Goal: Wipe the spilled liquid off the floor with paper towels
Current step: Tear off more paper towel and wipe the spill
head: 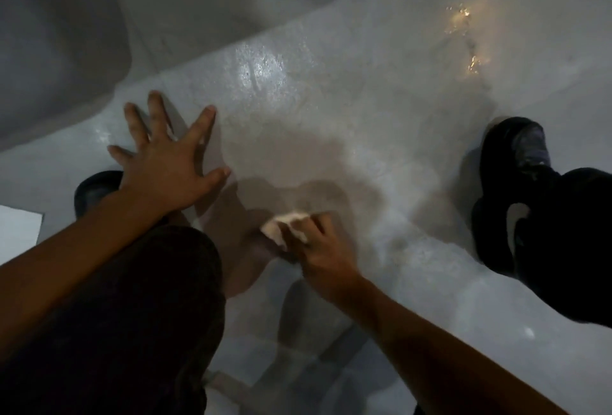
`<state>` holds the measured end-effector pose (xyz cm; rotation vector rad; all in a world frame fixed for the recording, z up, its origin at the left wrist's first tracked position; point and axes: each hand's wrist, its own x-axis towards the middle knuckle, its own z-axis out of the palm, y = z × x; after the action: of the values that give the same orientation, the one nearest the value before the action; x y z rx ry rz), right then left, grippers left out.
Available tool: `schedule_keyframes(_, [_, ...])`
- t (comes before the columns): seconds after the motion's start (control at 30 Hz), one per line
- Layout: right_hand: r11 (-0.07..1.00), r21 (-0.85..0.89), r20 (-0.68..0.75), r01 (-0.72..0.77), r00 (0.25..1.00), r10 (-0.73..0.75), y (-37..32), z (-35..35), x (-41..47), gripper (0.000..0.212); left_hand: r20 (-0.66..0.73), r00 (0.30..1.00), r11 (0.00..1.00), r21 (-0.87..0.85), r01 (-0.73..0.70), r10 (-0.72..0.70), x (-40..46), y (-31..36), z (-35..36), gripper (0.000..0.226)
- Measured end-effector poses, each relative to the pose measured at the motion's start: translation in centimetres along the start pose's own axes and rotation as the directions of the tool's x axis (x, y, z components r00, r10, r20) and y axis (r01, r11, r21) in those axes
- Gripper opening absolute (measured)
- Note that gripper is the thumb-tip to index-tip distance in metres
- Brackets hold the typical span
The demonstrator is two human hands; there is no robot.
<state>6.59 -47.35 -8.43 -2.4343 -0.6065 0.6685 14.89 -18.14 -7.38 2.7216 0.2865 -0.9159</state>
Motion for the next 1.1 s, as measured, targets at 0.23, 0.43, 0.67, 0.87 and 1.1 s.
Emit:
schedule_keyframes(0.23, [0.784,0.013,-0.499,-0.620,0.676,0.543,10.9,-11.1,9.0,0.031,-0.011,1.000,1.000,0.016,0.013,-0.012,0.2,-0.1,0.5,0.099])
schedule_keyframes(0.43, [0.894,-0.447,-0.123,-0.020,0.992,-0.039,2.6,-5.0,13.4,0.055,0.000,0.999,0.999,-0.005,0.035,-0.035,0.3,0.2,0.3,0.098])
schedule_keyframes(0.67, [0.795,-0.470,-0.225,-0.383,0.923,0.311,15.6,-13.9,7.2,0.079,-0.015,0.998,0.998,-0.021,0.059,-0.059,0.6,0.5,0.4,0.100])
schedule_keyframes(0.87, [0.676,-0.125,-0.377,-0.726,0.666,0.644,16.8,-20.9,19.4,0.104,-0.022,0.999,0.998,-0.029,0.049,-0.049,1.0,-0.2,0.9,0.100])
schedule_keyframes(1.1, [0.843,-0.536,0.012,-0.054,0.997,0.072,12.5,-15.6,12.0,0.088,0.013,0.996,0.996,-0.008,0.086,-0.086,1.3,0.8,0.1,0.114])
